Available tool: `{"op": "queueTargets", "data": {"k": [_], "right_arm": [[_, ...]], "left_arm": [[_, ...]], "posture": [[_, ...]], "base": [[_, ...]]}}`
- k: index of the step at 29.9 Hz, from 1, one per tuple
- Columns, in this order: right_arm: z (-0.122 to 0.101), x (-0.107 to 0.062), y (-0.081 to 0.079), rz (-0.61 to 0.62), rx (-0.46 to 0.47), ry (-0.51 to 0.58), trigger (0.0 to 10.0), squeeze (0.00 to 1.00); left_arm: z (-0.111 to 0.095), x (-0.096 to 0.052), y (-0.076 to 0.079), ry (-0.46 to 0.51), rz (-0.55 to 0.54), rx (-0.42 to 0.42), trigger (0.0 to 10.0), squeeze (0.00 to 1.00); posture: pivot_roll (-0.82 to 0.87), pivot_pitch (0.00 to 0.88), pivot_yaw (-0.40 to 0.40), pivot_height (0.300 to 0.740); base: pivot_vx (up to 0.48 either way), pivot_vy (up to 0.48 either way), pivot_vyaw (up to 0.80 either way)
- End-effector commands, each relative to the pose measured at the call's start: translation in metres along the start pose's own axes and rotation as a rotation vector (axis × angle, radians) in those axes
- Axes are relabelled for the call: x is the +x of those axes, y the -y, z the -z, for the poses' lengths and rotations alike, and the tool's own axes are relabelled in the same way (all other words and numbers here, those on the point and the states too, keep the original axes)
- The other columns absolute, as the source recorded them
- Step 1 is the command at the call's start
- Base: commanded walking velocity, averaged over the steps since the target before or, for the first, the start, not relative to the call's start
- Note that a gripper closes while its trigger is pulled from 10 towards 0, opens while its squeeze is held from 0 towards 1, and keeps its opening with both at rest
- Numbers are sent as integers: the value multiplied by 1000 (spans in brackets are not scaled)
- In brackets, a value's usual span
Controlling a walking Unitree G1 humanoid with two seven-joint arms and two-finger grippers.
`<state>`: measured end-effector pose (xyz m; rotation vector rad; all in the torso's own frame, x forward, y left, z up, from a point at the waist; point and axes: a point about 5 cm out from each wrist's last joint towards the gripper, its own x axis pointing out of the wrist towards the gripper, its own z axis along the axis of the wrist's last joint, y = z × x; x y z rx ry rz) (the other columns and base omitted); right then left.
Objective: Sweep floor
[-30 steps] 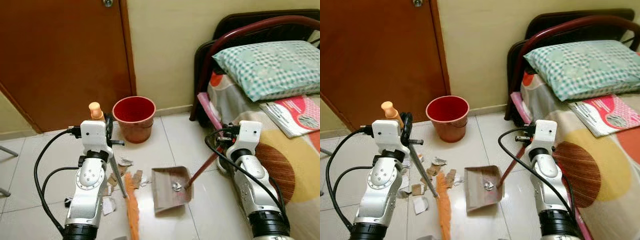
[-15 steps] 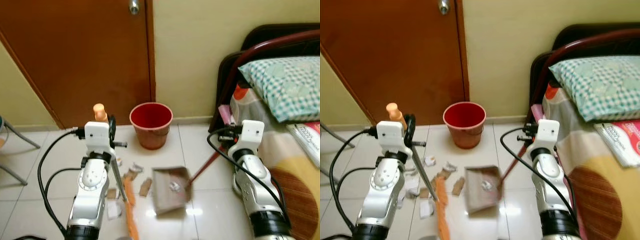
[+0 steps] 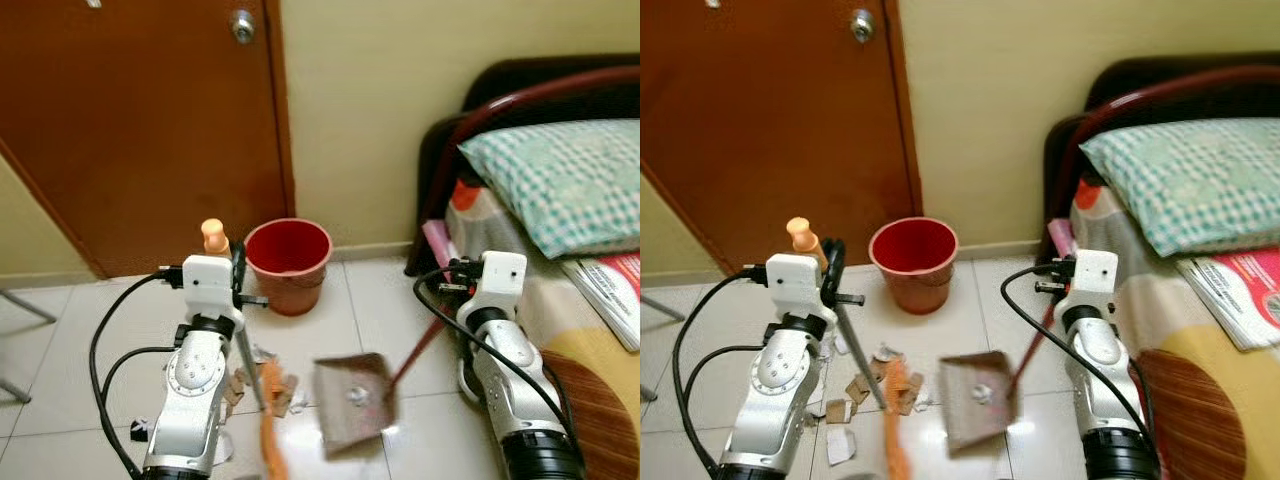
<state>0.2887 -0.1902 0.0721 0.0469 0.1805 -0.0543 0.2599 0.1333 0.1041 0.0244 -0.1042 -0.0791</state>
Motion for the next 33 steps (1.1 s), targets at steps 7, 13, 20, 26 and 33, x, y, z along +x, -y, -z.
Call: {"op": "queueTargets", "data": {"k": [7, 13, 20, 26, 33], "right_arm": [[-12, 7, -12, -39, 31, 59, 10000, 0], [-23, 10, -15, -45, 22, 88, 10000, 0], [-27, 7, -16, -50, 44, 103, 10000, 0], [-42, 12, -21, -68, 79, 146, 10000, 0], [-78, 23, -39, -155, 119, 206, 10000, 0]], "left_arm": [[-5, 2, -1, 11, -2, 24, 10000, 0], [-14, 9, -6, 37, -5, 53, 10000, 0], [-25, 6, -5, 88, 21, 117, 10000, 0], [-20, 7, -1, 63, 5, 76, 10000, 0], [-20, 11, 5, 62, 20, 68, 10000, 0]], "posture": [[-41, 0, -6, 740], [-34, 27, -4, 740], [-28, 45, 1, 740], [-35, 33, -3, 740], [-41, 25, -4, 740]], "base": [[289, 328, 0], [279, 344, 0], [0, 0, 0], [0, 0, 0], [0, 0, 0]]}}
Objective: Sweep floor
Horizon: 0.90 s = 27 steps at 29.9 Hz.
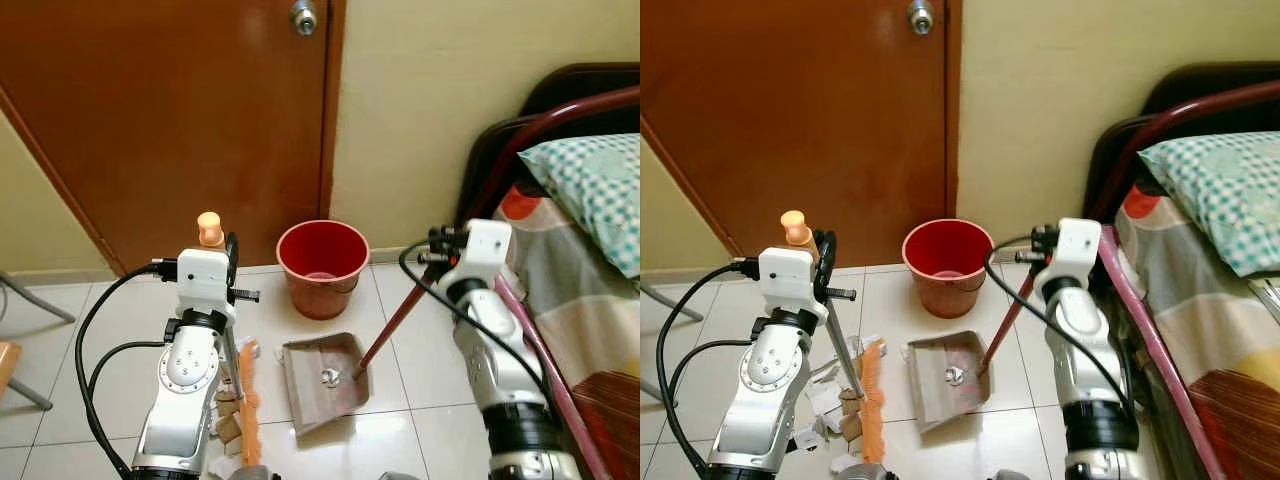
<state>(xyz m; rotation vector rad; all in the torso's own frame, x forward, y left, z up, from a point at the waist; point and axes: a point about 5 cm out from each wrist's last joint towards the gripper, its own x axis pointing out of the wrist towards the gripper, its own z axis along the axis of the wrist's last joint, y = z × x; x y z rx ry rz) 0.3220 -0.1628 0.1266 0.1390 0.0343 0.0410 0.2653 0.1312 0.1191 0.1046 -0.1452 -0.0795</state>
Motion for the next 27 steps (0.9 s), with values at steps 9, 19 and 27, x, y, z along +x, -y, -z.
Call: {"op": "queueTargets", "data": {"k": [9, 19, 27], "right_arm": [[-54, 21, -32, -194, 51, 142, 10000, 0], [-136, 50, -63, -289, 74, 369, 10000, 0], [-120, 50, -50, -230, 83, 312, 10000, 0]], "left_arm": [[-4, 5, 4, 16, 7, -29, 10000, 0], [-3, 3, 11, 10, 22, -46, 10000, 0], [-2, 2, 6, 5, 0, -44, 10000, 0]], "posture": [[-40, 26, -2, 740], [-27, 22, -13, 740], [-23, 24, -20, 740]], "base": [[0, 0, 0], [0, 0, 0], [0, 0, 0]]}}
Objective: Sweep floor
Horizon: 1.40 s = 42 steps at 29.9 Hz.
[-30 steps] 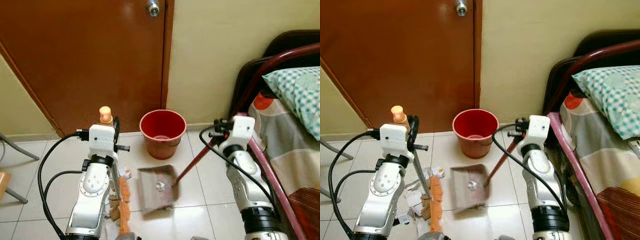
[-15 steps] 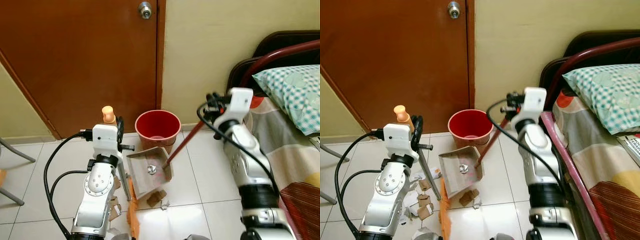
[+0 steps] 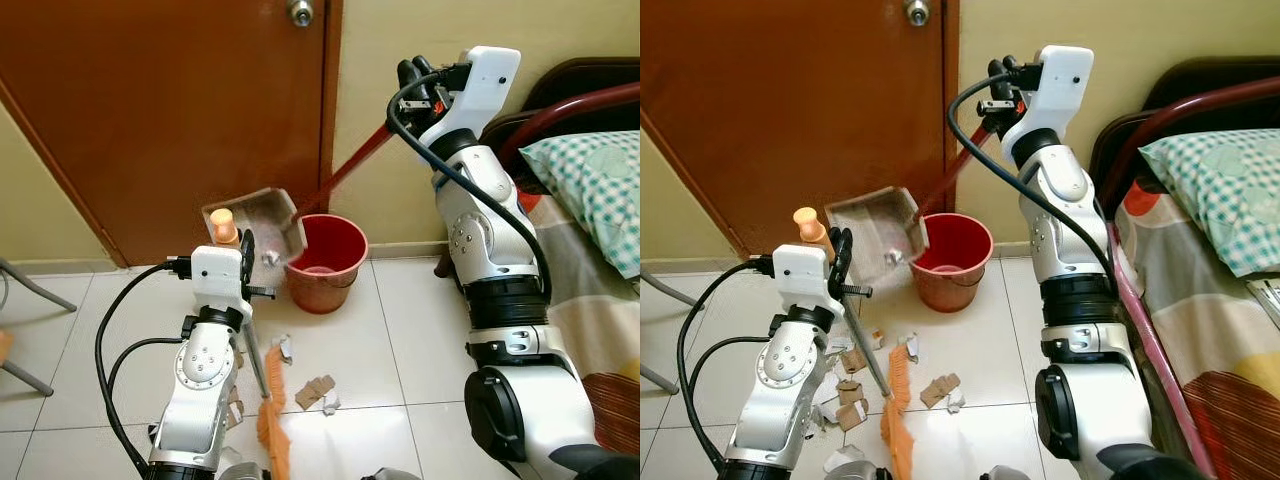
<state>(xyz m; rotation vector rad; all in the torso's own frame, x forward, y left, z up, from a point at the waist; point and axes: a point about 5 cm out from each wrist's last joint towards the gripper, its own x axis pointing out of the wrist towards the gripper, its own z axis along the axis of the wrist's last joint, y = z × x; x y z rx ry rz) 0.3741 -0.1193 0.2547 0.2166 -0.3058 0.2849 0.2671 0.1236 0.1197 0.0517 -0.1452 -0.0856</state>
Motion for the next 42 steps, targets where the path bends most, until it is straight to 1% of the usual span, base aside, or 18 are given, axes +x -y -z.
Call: {"op": "queueTargets", "data": {"k": [1, 3, 5, 8, 10, 12, 16, 18, 23, 24, 25, 26, 27, 30, 34, 38, 42], "right_arm": [[2, -4, 9, 45, 12, -10, 10000, 0], [5, -7, 13, 69, 28, -17, 10000, 0], [11, -15, 21, 113, 59, -35, 10000, 0], [20, -26, 26, 163, 91, -62, 10000, 0], [22, -30, 27, 173, 97, -70, 10000, 0], [29, -38, 27, 184, 95, -92, 10000, 0], [47, -59, 29, 209, 83, -155, 10000, 0], [55, -72, 33, 226, 89, -174, 10000, 0], [77, -111, 52, 293, 24, -276, 10000, 0], [80, -116, 54, 302, 22, -288, 10000, 0], [80, -116, 54, 302, 22, -288, 10000, 0], [84, -127, 59, 316, 0, -313, 10000, 0], [87, -132, 62, 328, -6, -328, 10000, 0], [94, -144, 70, 357, -27, -357, 10000, 0], [97, -147, 72, 380, -36, -367, 10000, 0], [99, -149, 73, 400, -71, -383, 10000, 0], [104, -154, 79, 429, -100, -404, 10000, 0]], "left_arm": [[-1, 0, -1, 3, -1, 9, 10000, 0], [-1, 0, 0, 3, 7, 8, 10000, 0], [-2, 2, 3, 7, 21, 4, 10000, 0], [-4, 5, 4, 13, 29, 2, 10000, 0], [-4, 6, 4, 14, 29, 1, 10000, 0], [-4, 6, 4, 15, 31, 1, 10000, 0], [-2, 3, 5, 9, 34, 0, 10000, 0], [0, 1, 5, 2, 34, 1, 10000, 0], [9, -8, -3, -26, 30, 20, 10000, 0], [11, -10, -5, -33, 30, 25, 10000, 0], [11, -10, -5, -33, 30, 25, 10000, 0], [15, -14, -8, -44, 28, 33, 10000, 0], [16, -15, -11, -50, 28, 36, 10000, 0], [18, -17, -14, -59, 27, 48, 10000, 0], [17, -16, -14, -57, 30, 48, 10000, 0], [17, -16, -11, -55, 41, 44, 10000, 0], [18, -16, -9, -61, 49, 41, 10000, 0]], "posture": [[-23, 24, -20, 740], [-30, 23, -14, 740], [-37, 22, -7, 740], [-42, 20, -4, 740], [-42, 20, -4, 740], [-43, 18, -4, 740], [-43, 18, -4, 740], [-43, 18, -4, 740], [-49, 16, -2, 740], [-49, 16, -2, 740], [-49, 16, -2, 740], [-52, 16, -2, 740], [-52, 15, -1, 740], [-48, 16, 2, 740], [-43, 16, 8, 740], [-41, 15, 10, 740], [-41, 15, 10, 740]], "base": [[0, 0, 0], [0, 0, 0], [0, 0, 0], [0, 0, 0], [0, 0, 0], [0, 0, 0], [0, 0, 0], [0, 0, 0], [0, 0, 0], [0, 0, 0], [0, 0, 0], [0, 0, 0], [0, 0, 0], [0, 0, 0], [0, 0, 0], [0, 0, 0], [0, 0, 0]]}}
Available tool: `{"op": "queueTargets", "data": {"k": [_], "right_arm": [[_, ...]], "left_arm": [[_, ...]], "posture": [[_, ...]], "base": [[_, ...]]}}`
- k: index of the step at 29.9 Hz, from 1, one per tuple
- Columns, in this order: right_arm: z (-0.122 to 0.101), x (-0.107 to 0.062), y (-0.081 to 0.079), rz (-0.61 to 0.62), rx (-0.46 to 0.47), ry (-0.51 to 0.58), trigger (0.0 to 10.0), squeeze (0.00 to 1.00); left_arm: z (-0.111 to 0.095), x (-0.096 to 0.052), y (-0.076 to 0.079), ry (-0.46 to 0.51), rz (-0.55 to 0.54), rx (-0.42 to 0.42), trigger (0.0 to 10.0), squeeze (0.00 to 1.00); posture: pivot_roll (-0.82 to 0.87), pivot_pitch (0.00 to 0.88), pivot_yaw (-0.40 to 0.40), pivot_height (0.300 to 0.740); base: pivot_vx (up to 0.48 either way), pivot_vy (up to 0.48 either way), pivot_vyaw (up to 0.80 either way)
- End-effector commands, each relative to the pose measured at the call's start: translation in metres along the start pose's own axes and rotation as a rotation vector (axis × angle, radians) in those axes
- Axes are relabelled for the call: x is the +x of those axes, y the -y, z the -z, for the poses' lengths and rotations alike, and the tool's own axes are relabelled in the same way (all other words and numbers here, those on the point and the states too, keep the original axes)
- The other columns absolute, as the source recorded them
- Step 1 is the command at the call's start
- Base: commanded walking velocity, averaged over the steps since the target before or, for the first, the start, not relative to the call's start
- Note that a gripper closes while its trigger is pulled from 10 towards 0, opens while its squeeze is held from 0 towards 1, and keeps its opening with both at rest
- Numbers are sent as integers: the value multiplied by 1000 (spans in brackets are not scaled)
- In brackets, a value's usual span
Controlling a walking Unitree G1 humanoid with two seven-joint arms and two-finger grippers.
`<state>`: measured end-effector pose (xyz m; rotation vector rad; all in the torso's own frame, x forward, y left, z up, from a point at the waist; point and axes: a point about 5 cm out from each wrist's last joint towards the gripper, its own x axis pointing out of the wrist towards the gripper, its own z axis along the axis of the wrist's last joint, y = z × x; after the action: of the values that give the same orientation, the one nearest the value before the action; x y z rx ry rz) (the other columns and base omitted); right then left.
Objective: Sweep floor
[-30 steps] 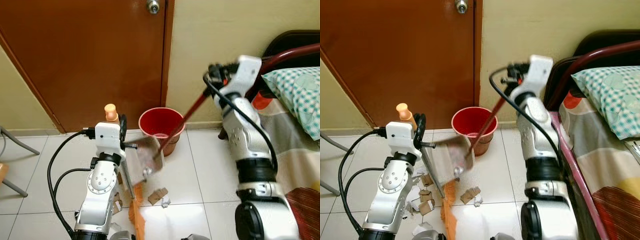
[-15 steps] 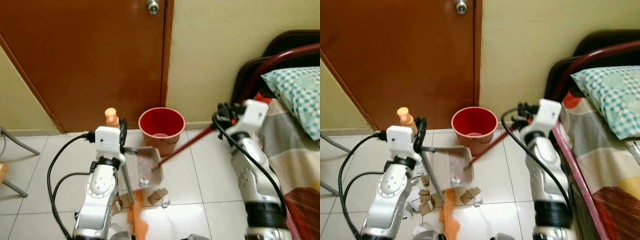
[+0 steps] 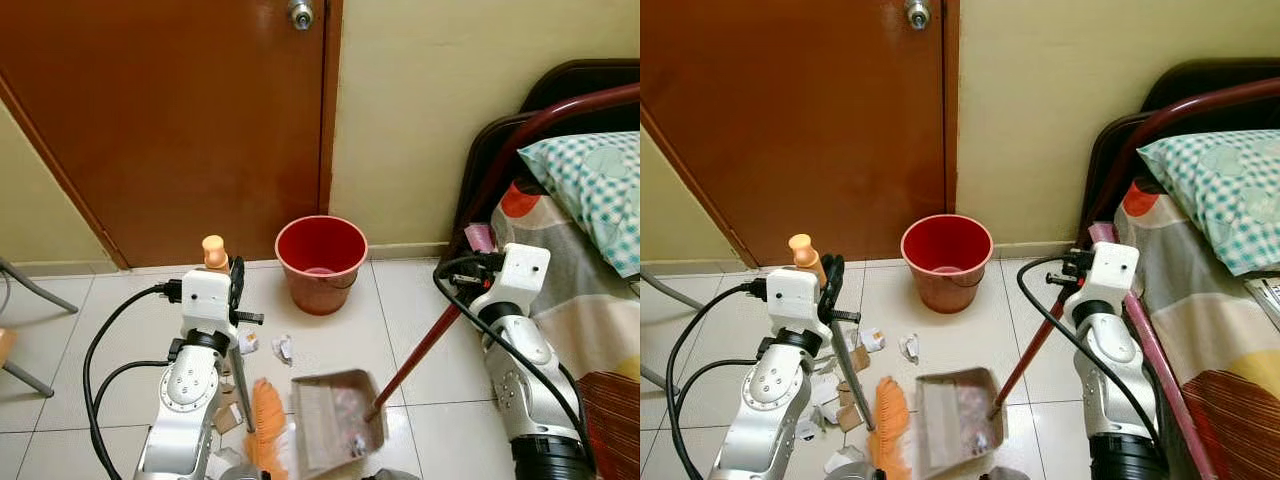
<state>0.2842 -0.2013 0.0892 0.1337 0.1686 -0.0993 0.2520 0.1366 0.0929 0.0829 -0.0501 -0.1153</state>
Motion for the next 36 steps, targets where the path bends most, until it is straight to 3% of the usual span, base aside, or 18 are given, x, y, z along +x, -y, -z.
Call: {"op": "queueTargets", "data": {"k": [1, 10, 18, 23, 26, 36], "right_arm": [[-4, -1, 4, 25, -26, 35, 10000, 0], [9, -7, 21, 139, -82, -48, 10000, 0], [29, -18, 37, 193, -88, -219, 10000, 0], [37, -25, 40, 178, -98, -327, 10000, 0], [39, -34, 37, 68, -139, -435, 10000, 0], [35, -39, 42, 34, -141, -491, 10000, 0]], "left_arm": [[-7, 2, 1, 34, 13, 17, 10000, 0], [-7, 1, -1, 29, 13, 18, 10000, 0], [-7, 2, 1, 25, 13, 15, 10000, 0], [-7, 1, 2, 22, 12, 13, 10000, 0], [-6, 1, 2, 17, 11, 13, 10000, 0], [-6, 3, 4, 17, 18, 10, 10000, 0]], "posture": [[-38, 18, 10, 740], [-43, 28, 12, 740], [-48, 36, 8, 740], [-51, 40, 6, 740], [-51, 41, 5, 740], [-65, 47, 8, 740]], "base": [[0, 0, 0], [0, 0, 0], [0, 0, 0], [0, 0, 0], [0, 0, 0], [0, 0, 0]]}}
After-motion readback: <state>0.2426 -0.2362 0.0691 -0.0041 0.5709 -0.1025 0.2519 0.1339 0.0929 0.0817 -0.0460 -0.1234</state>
